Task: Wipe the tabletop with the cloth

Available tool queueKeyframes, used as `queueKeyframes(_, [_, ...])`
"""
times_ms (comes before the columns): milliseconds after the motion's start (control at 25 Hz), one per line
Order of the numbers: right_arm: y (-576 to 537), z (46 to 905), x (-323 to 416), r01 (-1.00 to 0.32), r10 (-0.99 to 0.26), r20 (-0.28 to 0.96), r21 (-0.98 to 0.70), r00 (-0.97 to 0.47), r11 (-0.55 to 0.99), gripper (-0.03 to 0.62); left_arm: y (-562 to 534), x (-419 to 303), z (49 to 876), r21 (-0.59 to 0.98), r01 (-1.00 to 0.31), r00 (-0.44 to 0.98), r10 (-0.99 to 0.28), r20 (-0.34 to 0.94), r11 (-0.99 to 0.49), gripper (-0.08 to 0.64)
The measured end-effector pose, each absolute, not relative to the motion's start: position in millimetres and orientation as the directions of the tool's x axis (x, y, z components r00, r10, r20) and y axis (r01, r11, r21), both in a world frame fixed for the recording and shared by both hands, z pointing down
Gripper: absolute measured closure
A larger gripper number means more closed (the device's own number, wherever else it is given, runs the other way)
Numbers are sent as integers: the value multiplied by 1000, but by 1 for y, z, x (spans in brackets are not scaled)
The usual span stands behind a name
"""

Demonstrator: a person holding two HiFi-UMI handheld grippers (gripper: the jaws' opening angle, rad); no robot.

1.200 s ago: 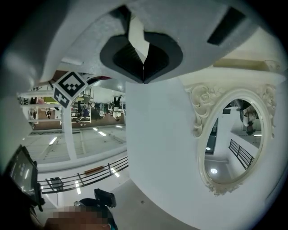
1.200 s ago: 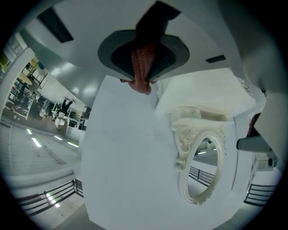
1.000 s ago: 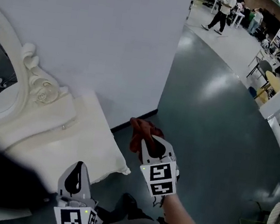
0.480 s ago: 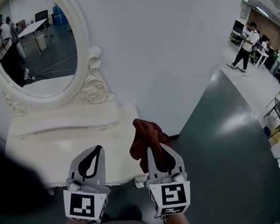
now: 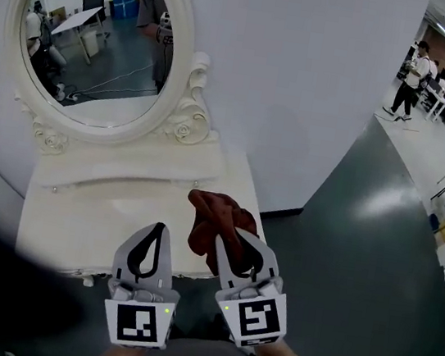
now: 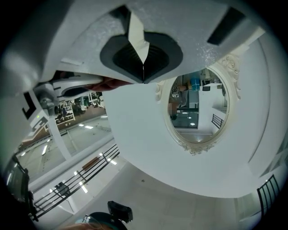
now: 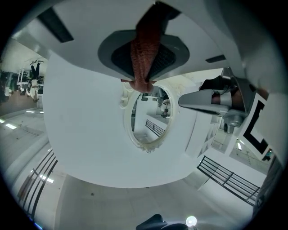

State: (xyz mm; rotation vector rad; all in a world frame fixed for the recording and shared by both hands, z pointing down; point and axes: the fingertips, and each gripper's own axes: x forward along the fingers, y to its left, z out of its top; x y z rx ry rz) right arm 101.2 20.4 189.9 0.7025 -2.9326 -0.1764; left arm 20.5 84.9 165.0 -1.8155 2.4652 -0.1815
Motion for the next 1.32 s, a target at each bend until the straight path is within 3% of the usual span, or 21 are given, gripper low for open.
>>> queueKeyframes(1320, [33,199,86,-367,-387,113,161,-915,916,525,102,9,174,-118,-925,-367,-930,24,362,545])
